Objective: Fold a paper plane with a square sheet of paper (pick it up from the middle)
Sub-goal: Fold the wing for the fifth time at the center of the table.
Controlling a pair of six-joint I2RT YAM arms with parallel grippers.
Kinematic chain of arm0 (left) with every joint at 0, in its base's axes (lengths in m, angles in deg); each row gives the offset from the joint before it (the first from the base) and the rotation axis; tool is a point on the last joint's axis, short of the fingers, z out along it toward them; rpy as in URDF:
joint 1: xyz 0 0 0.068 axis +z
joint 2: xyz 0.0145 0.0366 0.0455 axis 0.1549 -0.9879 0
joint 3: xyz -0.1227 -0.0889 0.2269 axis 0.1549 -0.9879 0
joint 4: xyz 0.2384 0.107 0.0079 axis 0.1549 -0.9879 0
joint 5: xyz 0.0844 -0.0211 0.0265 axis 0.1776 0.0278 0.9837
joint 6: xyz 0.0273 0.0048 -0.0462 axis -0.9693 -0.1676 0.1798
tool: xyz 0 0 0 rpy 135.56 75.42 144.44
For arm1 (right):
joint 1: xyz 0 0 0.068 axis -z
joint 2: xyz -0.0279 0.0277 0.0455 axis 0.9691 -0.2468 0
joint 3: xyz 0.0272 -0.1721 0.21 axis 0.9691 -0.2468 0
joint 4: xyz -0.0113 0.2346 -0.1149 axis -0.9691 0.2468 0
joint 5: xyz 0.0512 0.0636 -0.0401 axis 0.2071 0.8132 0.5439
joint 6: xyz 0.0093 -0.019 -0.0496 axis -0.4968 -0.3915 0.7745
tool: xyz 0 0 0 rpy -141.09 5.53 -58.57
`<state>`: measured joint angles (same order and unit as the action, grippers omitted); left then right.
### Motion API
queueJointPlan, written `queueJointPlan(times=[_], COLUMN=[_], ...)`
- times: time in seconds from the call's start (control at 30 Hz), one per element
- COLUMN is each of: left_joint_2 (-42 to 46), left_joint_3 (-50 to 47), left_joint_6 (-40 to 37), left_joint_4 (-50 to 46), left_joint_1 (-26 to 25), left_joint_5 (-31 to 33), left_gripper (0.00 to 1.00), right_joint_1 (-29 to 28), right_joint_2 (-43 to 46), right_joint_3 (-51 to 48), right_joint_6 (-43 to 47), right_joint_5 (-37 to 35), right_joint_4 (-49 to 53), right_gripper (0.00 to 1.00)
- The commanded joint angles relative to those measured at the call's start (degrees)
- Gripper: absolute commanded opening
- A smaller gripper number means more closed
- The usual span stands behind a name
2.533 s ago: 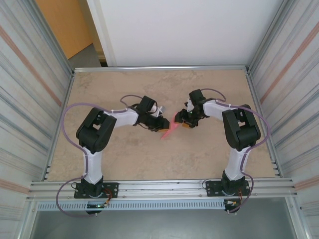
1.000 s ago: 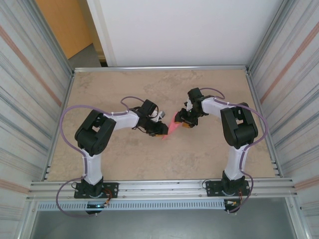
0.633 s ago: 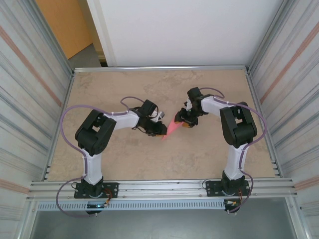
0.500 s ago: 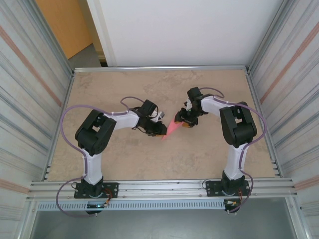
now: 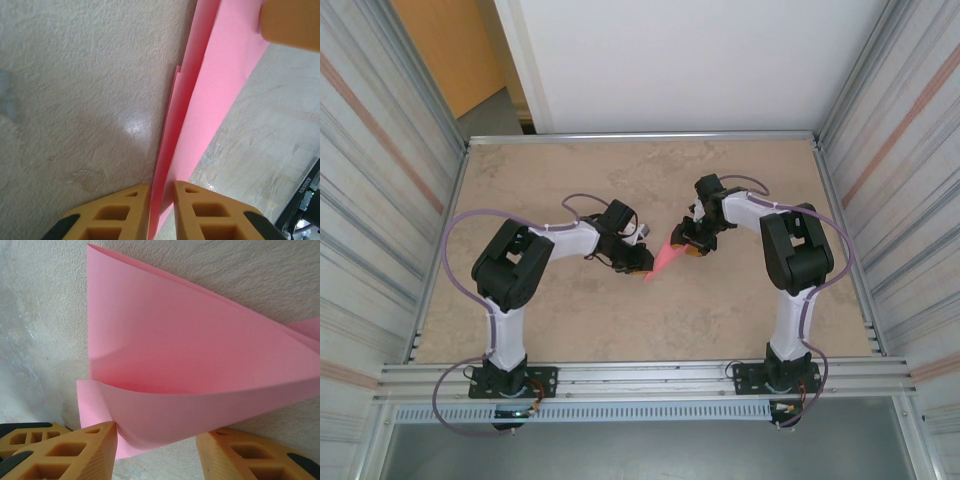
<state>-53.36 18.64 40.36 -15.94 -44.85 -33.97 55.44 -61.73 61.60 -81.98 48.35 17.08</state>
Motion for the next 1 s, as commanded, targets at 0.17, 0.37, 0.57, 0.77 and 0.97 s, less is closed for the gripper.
queueJointPlan(times=[0.17, 0.37, 0.57, 0.77, 0.97], left_joint_2=[-4.1, -4.7, -5.6, -5.8, -5.9], left_joint_3=[0.7, 1.4, 2.3, 2.5, 2.5], left_joint_6=[-0.7, -0.8, -0.7, -0.8, -0.8], left_joint_4=[-3.4, -4.9, -6.2, -6.8, -6.8], left_joint_1=[-0.6, -0.6, -0.5, -0.5, -0.5], left_joint_5=[1.7, 2.2, 2.6, 2.7, 2.9], left_gripper=[0.19, 0.19, 0.19, 0.19, 0.19], right_joint_1=[-1.9, -1.4, -0.5, -0.8, -4.9], right_joint_2=[-8.8, -2.1, 9.5, 16.1, 15.8], right_joint_3=[-2.9, -3.0, -5.9, -8.9, -8.6], right_joint_6=[-0.1, -0.8, -0.9, -0.4, 1.0], right_joint_5=[-7.8, -5.7, -3.3, -0.2, 3.7], right_joint_4=[-3.8, -3.2, -5.1, -7.0, -10.9], right_gripper=[0.48, 0.5, 0.56, 0.54, 0.42])
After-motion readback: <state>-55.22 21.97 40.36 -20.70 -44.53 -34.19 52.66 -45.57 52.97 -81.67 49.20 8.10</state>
